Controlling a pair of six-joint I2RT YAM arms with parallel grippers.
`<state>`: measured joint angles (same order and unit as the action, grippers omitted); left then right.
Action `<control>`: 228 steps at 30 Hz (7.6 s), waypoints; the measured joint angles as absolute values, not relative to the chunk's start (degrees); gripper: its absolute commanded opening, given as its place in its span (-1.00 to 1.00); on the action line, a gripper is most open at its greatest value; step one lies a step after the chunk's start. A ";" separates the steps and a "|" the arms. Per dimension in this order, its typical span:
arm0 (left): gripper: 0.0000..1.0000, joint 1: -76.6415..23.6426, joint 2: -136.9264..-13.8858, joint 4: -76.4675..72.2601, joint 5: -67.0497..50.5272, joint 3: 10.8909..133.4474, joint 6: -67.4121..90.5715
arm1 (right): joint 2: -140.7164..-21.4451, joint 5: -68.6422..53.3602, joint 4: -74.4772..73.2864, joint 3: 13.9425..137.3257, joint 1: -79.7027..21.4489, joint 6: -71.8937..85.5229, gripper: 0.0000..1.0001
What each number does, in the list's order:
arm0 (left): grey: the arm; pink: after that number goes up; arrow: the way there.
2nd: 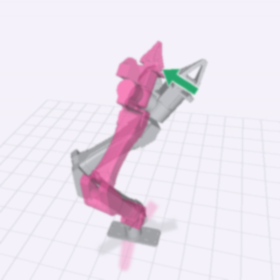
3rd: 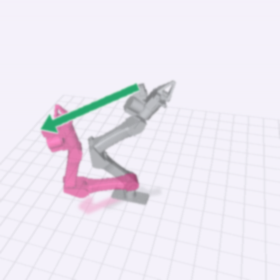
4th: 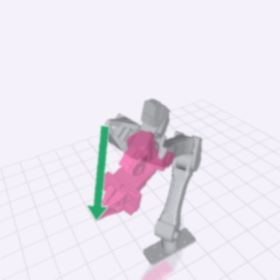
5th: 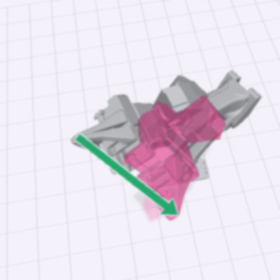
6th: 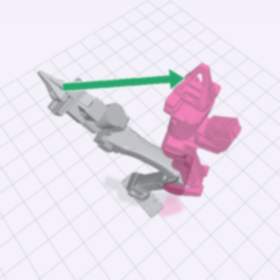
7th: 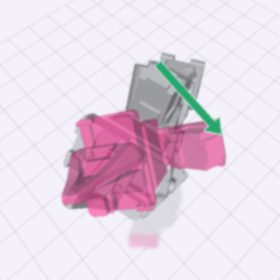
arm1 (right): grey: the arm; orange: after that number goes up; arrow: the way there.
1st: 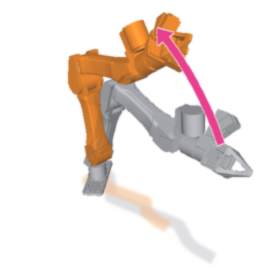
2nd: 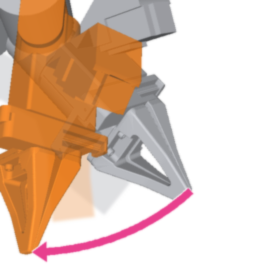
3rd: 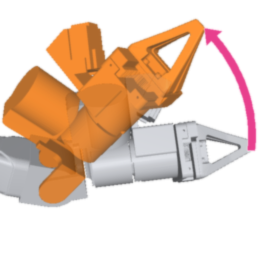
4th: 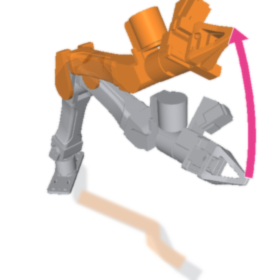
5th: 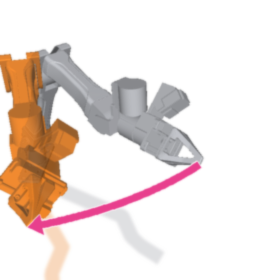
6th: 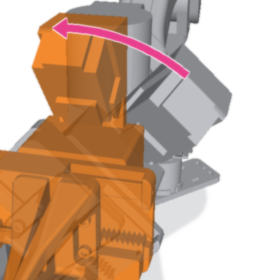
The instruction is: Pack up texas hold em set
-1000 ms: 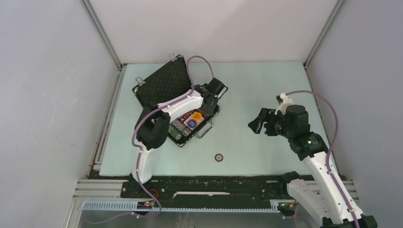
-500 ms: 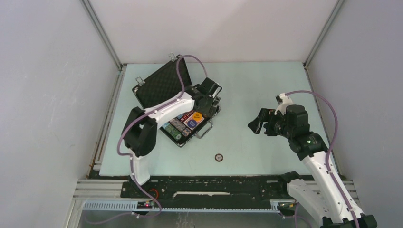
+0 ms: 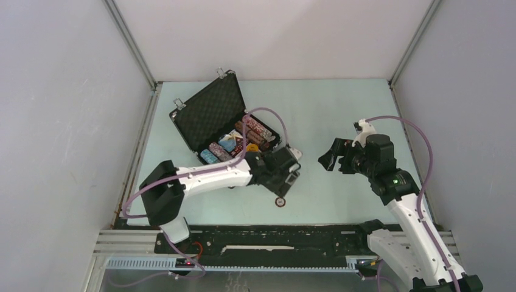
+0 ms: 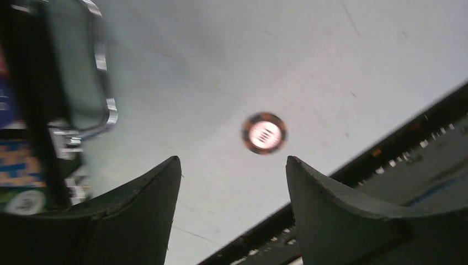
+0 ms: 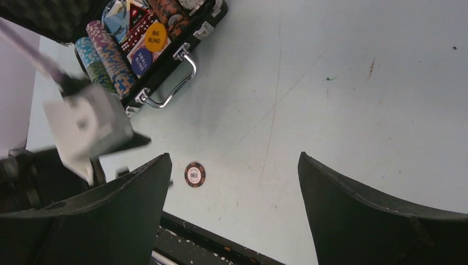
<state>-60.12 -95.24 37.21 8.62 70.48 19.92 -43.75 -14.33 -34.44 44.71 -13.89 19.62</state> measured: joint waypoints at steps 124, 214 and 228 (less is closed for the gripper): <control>-0.17 -41.43 -76.12 19.40 -38.50 58.65 38.44 | -58.85 1.93 -28.42 54.48 -57.47 1.28 -0.39; -0.64 -42.94 -120.03 43.18 16.58 100.05 -4.56 | -43.99 -4.14 -37.36 49.01 -30.13 17.52 0.76; 0.02 -42.46 -120.03 44.27 15.25 100.05 -2.87 | -43.99 -4.56 -36.82 48.36 -30.13 17.52 0.76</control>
